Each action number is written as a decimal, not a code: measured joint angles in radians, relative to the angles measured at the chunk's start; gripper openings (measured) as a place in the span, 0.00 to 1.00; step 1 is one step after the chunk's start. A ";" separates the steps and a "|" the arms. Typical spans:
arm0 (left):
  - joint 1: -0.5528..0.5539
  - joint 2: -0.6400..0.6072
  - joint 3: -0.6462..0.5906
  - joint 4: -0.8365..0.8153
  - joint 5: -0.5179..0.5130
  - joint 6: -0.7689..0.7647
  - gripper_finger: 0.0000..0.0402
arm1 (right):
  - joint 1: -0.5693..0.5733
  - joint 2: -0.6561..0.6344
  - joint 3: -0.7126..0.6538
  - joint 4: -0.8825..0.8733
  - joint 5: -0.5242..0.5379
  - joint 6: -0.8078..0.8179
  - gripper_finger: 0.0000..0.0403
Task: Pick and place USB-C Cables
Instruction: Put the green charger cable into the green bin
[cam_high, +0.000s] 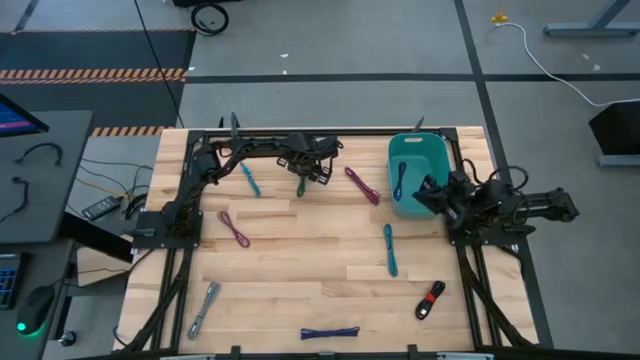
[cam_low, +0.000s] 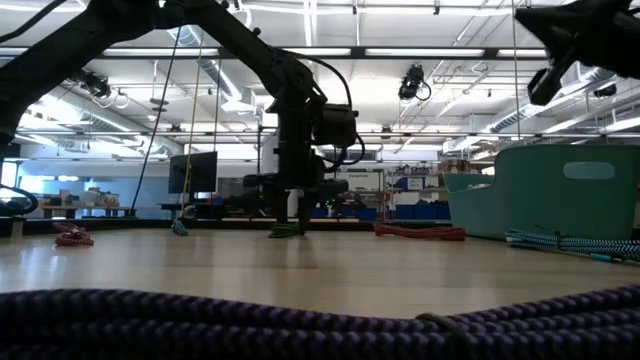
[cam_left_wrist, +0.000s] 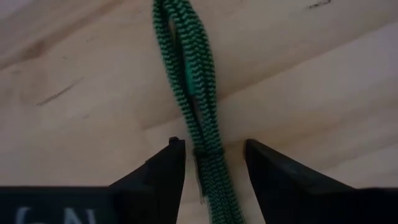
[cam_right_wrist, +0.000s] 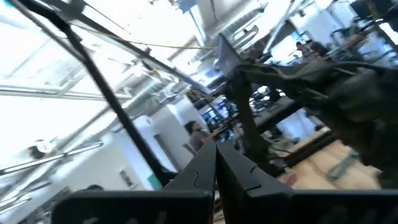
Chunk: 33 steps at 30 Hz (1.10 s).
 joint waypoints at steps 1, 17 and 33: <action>-0.001 0.000 0.000 0.000 -0.002 -0.010 0.43 | 0.001 0.006 0.024 0.003 -0.008 0.000 0.04; -0.047 -0.014 0.067 -0.005 0.085 0.421 0.07 | 0.014 0.357 0.787 -1.018 0.044 -0.156 0.01; -0.176 0.016 0.291 0.830 0.475 0.312 0.06 | 0.014 0.639 1.216 -1.407 0.169 -0.097 0.01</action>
